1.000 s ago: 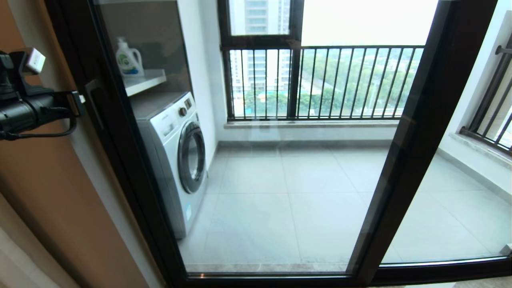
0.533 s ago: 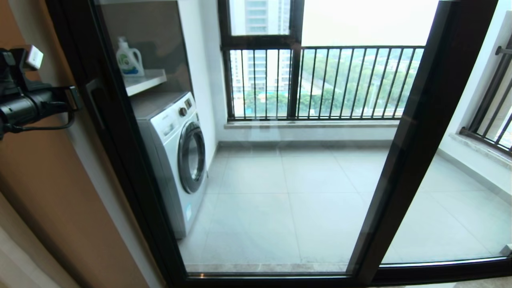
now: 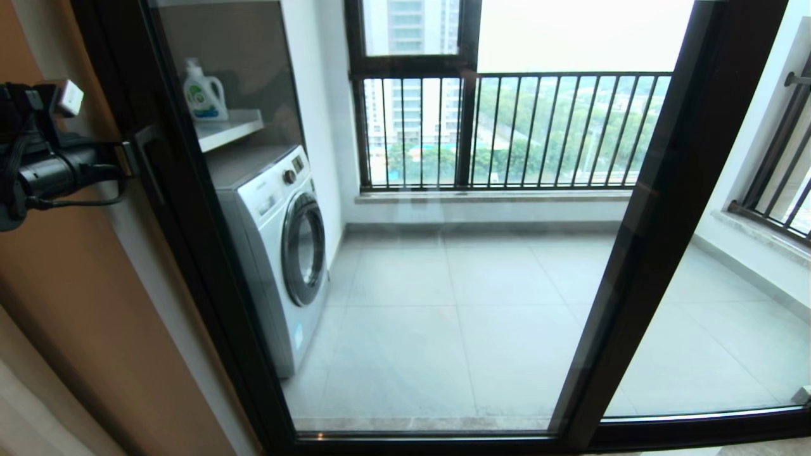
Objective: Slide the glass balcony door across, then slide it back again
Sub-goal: Open the slid door
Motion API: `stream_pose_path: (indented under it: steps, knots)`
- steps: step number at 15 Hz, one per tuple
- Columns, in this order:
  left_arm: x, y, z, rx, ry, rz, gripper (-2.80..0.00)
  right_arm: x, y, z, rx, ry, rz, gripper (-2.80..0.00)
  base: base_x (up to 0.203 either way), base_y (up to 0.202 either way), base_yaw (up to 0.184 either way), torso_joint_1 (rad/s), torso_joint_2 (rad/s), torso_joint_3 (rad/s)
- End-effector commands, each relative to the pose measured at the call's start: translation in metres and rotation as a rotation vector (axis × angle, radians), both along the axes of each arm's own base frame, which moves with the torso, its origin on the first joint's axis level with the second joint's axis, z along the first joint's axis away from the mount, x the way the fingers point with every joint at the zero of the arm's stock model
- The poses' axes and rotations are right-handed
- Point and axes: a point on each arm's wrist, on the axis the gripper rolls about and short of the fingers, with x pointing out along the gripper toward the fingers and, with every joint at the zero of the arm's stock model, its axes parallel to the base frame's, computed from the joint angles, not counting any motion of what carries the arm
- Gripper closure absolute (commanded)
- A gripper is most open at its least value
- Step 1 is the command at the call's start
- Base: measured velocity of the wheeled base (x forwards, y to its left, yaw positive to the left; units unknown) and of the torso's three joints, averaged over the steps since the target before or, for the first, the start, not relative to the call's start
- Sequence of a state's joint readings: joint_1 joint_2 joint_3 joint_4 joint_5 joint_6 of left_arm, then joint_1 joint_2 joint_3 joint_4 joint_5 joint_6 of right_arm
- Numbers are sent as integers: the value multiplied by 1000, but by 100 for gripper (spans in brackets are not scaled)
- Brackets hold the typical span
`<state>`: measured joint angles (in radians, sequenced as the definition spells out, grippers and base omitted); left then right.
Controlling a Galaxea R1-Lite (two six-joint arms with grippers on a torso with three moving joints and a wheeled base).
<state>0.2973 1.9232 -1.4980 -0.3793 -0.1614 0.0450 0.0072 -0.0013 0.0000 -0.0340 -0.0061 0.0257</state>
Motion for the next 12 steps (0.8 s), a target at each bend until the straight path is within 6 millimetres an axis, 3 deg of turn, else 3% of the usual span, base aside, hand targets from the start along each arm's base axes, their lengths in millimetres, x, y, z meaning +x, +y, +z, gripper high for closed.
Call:
stream_pose_path:
  steps: [1,12]
  knots:
    - [2,0,2,3,-11,-6,0,1,0,-3,0,12,0,0,0,0,0,0,0,0]
    - [8,-29,2,-1,-12,-75,0,1,0,-3,0,12,0,0,0,0,0,0,0,0]
